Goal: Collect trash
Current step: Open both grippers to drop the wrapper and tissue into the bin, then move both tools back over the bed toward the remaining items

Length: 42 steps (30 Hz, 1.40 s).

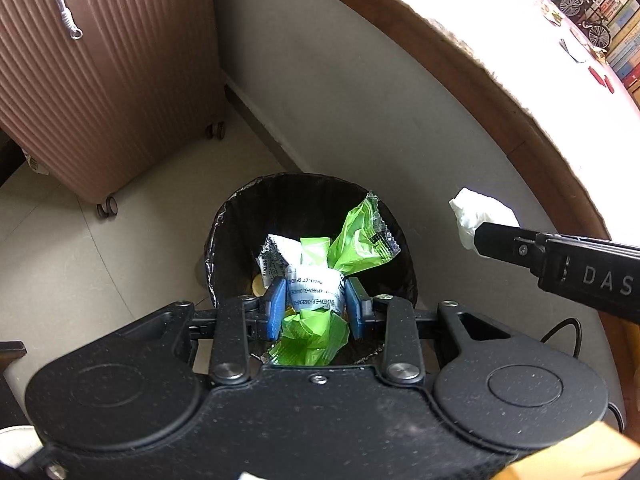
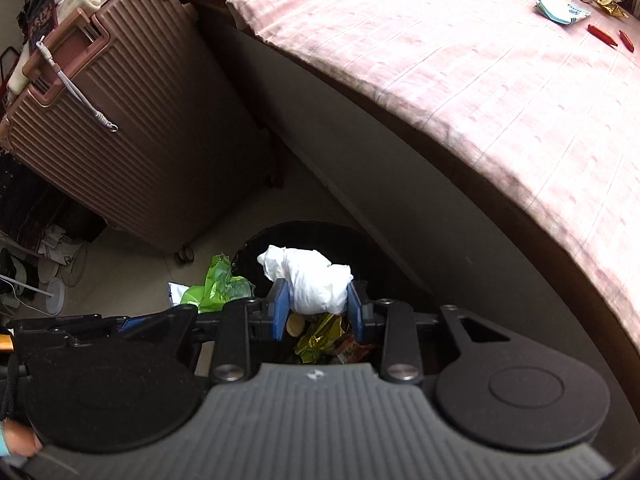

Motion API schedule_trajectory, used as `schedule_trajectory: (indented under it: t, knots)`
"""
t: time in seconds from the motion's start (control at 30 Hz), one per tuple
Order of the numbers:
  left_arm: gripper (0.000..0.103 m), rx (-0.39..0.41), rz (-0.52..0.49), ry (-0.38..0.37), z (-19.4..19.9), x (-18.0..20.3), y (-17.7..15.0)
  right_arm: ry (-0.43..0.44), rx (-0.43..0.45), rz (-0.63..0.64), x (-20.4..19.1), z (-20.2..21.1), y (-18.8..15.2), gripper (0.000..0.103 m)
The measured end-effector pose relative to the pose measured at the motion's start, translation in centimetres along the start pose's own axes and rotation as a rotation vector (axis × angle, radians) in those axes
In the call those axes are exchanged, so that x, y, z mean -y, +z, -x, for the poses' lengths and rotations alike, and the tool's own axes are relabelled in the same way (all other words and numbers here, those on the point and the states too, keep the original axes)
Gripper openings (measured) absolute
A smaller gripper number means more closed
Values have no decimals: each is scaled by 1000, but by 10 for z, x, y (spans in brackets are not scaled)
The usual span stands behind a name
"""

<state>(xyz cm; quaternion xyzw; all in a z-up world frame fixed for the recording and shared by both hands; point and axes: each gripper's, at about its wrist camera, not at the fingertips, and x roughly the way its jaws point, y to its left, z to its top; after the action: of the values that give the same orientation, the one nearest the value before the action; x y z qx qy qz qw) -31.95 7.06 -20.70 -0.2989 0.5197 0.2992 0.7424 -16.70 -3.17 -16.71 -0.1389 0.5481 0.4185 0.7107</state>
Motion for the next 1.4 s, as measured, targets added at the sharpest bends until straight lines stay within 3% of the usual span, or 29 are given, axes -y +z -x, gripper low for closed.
schedule_trajectory:
  t: [0.23, 0.3, 0.37, 0.67, 0.8, 1.0, 1.2, 1.4]
  knots:
    - [31, 14, 0, 4, 4, 3, 2, 20, -8, -4, 1, 0, 0, 41]
    - [41, 19, -7, 4, 5, 5, 3, 30, -8, -3, 0, -1, 4, 55]
    - [46, 32, -15, 10, 8, 6, 5, 40, 4, -6, 0, 2, 4, 60]
    - [68, 112, -14, 54, 38, 13, 16, 49, 44, -23, 6, 16, 11, 63]
    - [75, 143, 87, 91, 57, 18, 27, 59, 20, 87, 3, 20, 34, 63]
    - [80, 210, 119, 74, 73, 20, 52, 67, 97, 154, 4, 41, 65, 65]
    - [83, 301, -7, 1, 93, 28, 92, -5, 244, 33, 22, 71, 91, 68]
    - [86, 349, -146, -134, 107, 57, 134, -136, 405, -206, 59, 114, 91, 75]
